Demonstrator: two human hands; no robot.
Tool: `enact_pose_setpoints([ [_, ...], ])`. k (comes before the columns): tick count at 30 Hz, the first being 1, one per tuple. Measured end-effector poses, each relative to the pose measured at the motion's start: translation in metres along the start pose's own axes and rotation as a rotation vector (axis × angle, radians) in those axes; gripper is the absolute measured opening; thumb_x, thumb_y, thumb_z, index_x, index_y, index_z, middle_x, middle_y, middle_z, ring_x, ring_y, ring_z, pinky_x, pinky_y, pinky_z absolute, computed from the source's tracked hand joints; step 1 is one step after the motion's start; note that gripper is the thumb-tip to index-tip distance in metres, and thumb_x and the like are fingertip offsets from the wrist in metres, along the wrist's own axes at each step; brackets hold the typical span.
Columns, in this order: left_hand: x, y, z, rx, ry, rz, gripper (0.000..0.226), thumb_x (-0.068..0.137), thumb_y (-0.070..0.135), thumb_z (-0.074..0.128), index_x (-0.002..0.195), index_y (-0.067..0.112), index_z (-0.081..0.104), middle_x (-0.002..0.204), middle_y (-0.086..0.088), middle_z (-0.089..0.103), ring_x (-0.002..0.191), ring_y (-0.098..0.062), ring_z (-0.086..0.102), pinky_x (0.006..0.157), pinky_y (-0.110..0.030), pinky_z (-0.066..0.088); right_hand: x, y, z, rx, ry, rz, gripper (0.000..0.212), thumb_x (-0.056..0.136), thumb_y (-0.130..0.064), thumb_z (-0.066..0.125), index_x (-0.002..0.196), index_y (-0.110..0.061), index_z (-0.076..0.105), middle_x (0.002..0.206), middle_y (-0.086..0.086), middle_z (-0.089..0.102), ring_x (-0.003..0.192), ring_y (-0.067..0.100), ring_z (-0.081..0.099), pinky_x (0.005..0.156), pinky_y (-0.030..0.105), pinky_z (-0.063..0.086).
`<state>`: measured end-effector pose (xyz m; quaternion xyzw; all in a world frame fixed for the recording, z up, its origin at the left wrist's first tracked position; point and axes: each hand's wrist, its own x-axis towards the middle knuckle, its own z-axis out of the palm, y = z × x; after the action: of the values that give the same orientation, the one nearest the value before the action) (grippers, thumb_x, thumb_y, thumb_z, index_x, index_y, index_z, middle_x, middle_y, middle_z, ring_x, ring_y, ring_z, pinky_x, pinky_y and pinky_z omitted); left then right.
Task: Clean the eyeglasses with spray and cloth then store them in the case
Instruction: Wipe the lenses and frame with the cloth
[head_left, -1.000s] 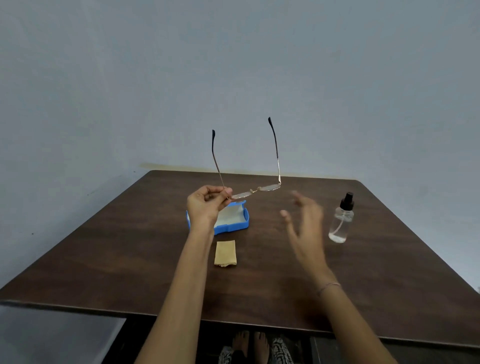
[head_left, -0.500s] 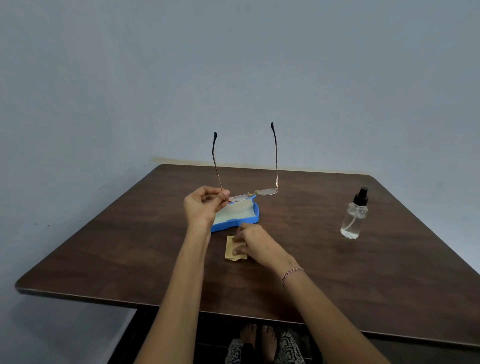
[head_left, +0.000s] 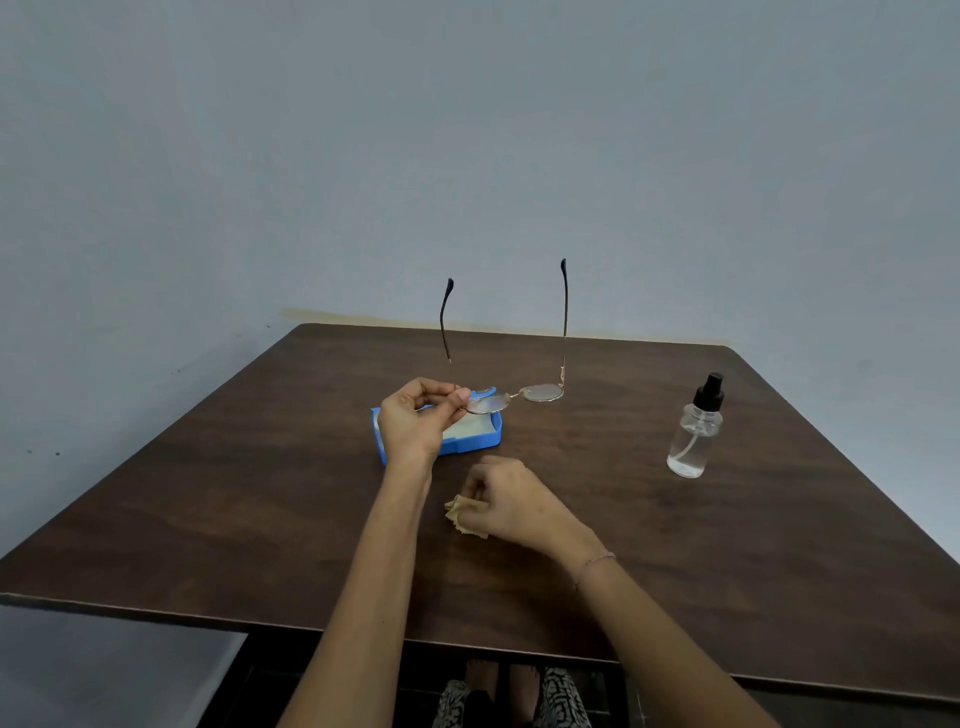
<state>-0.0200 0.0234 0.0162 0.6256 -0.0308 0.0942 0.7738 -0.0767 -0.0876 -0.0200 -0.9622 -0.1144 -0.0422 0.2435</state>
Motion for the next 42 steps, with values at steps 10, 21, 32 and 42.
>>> enact_pose_setpoints([
  [10,0.01,-0.02,0.049,0.13,-0.055,0.086,0.012,0.074,0.006,0.077,0.074,0.011,0.066,0.075,-0.004,0.07,0.071,-0.008,0.069,0.066,-0.017,0.055,-0.028,0.048,-0.072,0.984,0.041,0.031,0.032,0.083,-0.003,0.063,0.114,-0.012,0.06,0.09,0.006,0.065,0.072,0.007,0.064,0.06,0.018,0.053],
  [21,0.018,-0.049,0.075,0.245,-0.149,0.144,0.016,0.072,0.009,0.079,0.07,0.019,0.066,0.076,-0.001,0.071,0.08,-0.018,0.069,0.078,-0.036,0.058,0.014,0.087,-0.073,0.436,0.936,0.285,0.019,0.076,-0.03,0.076,0.091,-0.021,0.072,0.082,-0.007,0.067,0.073,0.003,0.058,0.065,0.021,0.049],
  [32,0.009,-0.046,0.076,0.256,-0.283,0.235,0.013,0.073,0.01,0.077,0.075,0.016,0.066,0.076,0.002,0.07,0.075,-0.004,0.067,0.069,-0.013,0.053,0.018,0.093,-0.055,-0.11,0.97,0.095,0.019,0.079,-0.03,0.074,0.081,-0.013,0.065,0.081,-0.004,0.062,0.069,0.011,0.057,0.055,0.025,0.045],
  [42,0.014,-0.043,0.072,0.198,-0.199,0.258,0.011,0.075,0.007,0.076,0.075,0.013,0.067,0.074,0.002,0.07,0.072,-0.005,0.067,0.07,-0.02,0.056,0.026,0.089,-0.048,-0.193,0.692,-0.1,0.03,0.086,-0.01,0.065,0.115,-0.005,0.065,0.094,0.007,0.056,0.09,0.022,0.051,0.074,0.035,0.05],
])
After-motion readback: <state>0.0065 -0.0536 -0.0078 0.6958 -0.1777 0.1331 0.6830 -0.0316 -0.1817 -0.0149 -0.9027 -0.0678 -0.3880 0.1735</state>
